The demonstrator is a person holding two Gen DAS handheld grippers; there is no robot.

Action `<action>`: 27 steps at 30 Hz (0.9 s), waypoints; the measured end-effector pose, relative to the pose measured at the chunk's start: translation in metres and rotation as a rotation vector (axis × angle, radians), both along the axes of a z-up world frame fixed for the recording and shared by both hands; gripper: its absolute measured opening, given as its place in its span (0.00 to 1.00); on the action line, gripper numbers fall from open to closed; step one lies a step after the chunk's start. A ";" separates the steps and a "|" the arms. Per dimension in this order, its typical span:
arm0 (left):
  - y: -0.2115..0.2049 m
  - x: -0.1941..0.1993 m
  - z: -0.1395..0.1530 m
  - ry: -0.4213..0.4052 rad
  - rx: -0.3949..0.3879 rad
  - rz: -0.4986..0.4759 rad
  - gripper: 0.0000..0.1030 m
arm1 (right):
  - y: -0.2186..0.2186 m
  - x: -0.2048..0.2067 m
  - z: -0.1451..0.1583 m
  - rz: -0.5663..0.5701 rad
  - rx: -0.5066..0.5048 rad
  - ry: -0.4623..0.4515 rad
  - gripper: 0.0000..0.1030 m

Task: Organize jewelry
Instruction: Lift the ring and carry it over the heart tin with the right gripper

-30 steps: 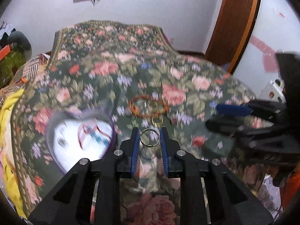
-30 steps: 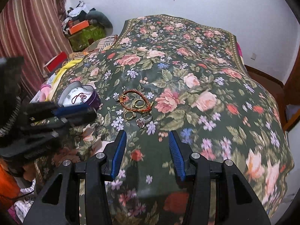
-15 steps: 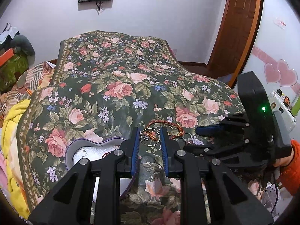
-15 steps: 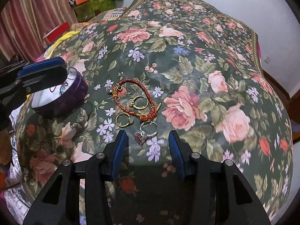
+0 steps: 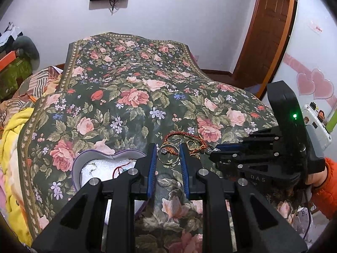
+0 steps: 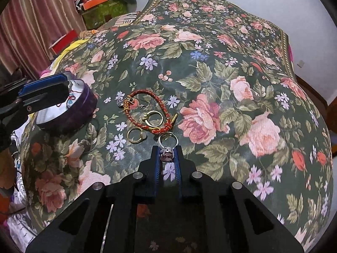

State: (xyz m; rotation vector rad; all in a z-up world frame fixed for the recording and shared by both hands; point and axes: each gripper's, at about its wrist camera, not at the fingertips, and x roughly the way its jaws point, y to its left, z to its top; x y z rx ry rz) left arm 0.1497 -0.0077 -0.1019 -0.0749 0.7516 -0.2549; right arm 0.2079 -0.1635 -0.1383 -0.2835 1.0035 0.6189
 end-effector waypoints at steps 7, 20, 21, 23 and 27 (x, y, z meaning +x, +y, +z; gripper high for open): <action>0.000 -0.016 0.019 -0.041 0.014 0.011 0.20 | -0.003 -0.014 0.026 -0.014 0.054 -0.056 0.12; 0.021 -0.047 0.057 -0.130 0.021 0.076 0.20 | 0.017 -0.037 0.087 0.019 0.173 -0.183 0.12; 0.024 -0.049 0.060 -0.136 0.022 0.083 0.20 | 0.020 -0.038 0.090 0.026 0.181 -0.189 0.12; 0.030 -0.053 0.064 -0.145 0.021 0.094 0.20 | 0.024 -0.041 0.094 0.034 0.194 -0.197 0.12; 0.045 -0.059 0.071 -0.162 0.024 0.124 0.20 | 0.039 -0.043 0.097 0.057 0.222 -0.198 0.12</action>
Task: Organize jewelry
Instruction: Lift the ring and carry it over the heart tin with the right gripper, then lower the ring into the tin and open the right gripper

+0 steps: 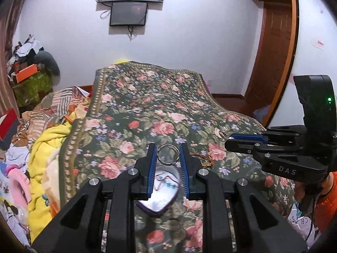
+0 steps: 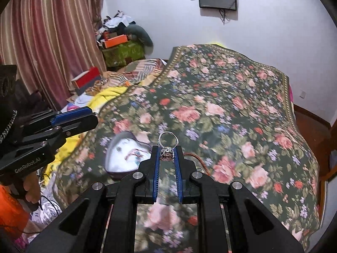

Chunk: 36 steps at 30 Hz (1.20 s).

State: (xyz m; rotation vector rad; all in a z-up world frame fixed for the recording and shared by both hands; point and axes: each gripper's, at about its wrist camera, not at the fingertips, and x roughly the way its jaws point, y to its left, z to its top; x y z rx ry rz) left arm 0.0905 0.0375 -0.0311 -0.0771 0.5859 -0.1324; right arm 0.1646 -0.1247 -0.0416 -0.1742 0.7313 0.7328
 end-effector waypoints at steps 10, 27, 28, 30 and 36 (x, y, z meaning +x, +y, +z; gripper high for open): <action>0.032 0.004 -0.018 0.039 -0.014 0.055 0.20 | 0.040 0.002 -0.017 0.072 0.004 0.039 0.12; 0.031 0.022 -0.082 0.187 -0.055 0.022 0.20 | 0.065 0.014 -0.072 0.131 -0.014 0.192 0.12; 0.032 0.022 -0.083 0.190 -0.064 0.025 0.20 | 0.067 0.014 -0.073 0.136 -0.016 0.194 0.12; 0.034 0.023 -0.083 0.194 -0.073 0.027 0.20 | 0.070 0.014 -0.075 0.144 -0.017 0.198 0.12; 0.034 0.024 -0.085 0.201 -0.080 0.019 0.20 | 0.071 0.015 -0.078 0.159 -0.023 0.212 0.13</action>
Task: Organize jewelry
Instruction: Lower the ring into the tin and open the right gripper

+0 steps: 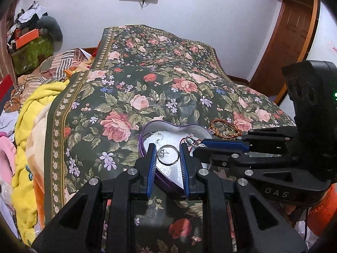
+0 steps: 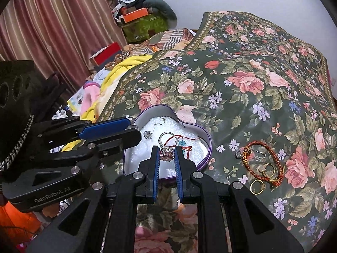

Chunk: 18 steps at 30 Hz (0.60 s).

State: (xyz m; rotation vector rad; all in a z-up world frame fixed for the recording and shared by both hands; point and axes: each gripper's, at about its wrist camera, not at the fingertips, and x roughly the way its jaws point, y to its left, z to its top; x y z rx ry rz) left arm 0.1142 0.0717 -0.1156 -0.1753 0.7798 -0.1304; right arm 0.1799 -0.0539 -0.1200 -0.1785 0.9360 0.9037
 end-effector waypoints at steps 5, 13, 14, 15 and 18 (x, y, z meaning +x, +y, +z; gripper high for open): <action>-0.004 0.001 0.000 0.000 0.005 -0.005 0.20 | 0.001 -0.004 0.001 0.014 -0.023 -0.010 0.18; -0.004 -0.007 0.019 -0.039 0.023 0.012 0.20 | -0.019 -0.011 0.029 -0.025 0.019 -0.077 0.19; -0.004 -0.008 0.021 -0.044 0.023 0.015 0.20 | -0.024 -0.011 0.034 -0.038 0.024 -0.091 0.19; -0.004 -0.009 0.025 -0.051 0.024 0.017 0.20 | -0.028 -0.012 0.038 -0.048 0.028 -0.100 0.19; -0.006 -0.012 0.035 -0.073 0.025 0.021 0.20 | -0.047 -0.012 0.055 -0.098 0.040 -0.146 0.19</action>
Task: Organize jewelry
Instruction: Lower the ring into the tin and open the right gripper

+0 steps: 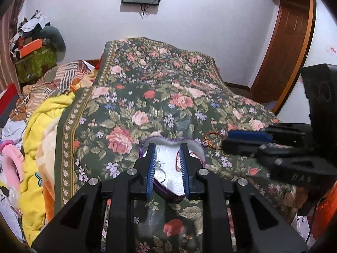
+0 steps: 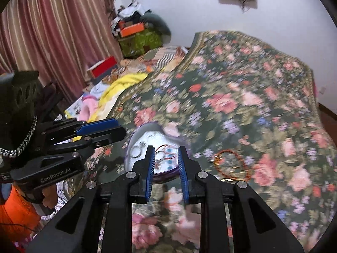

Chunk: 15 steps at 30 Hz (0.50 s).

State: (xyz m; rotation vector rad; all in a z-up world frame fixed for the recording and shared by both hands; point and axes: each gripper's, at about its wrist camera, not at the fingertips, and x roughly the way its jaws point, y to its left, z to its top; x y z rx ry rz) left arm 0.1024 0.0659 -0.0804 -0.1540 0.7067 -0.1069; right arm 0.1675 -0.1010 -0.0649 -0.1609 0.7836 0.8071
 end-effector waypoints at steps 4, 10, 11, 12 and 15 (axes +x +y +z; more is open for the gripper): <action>-0.008 -0.003 0.014 -0.032 0.007 -0.010 0.20 | -0.025 0.000 0.018 -0.059 0.025 -0.048 0.19; -0.033 0.002 0.029 -0.060 0.035 -0.053 0.20 | -0.056 0.005 0.026 -0.149 0.023 -0.101 0.26; -0.037 0.004 0.029 -0.061 0.041 -0.061 0.20 | -0.061 0.006 0.025 -0.160 0.027 -0.099 0.30; -0.043 0.006 0.029 -0.059 0.047 -0.072 0.20 | -0.066 0.006 0.023 -0.171 0.027 -0.098 0.30; -0.056 0.014 0.025 -0.046 0.063 -0.097 0.20 | -0.074 0.010 0.016 -0.194 0.014 -0.093 0.31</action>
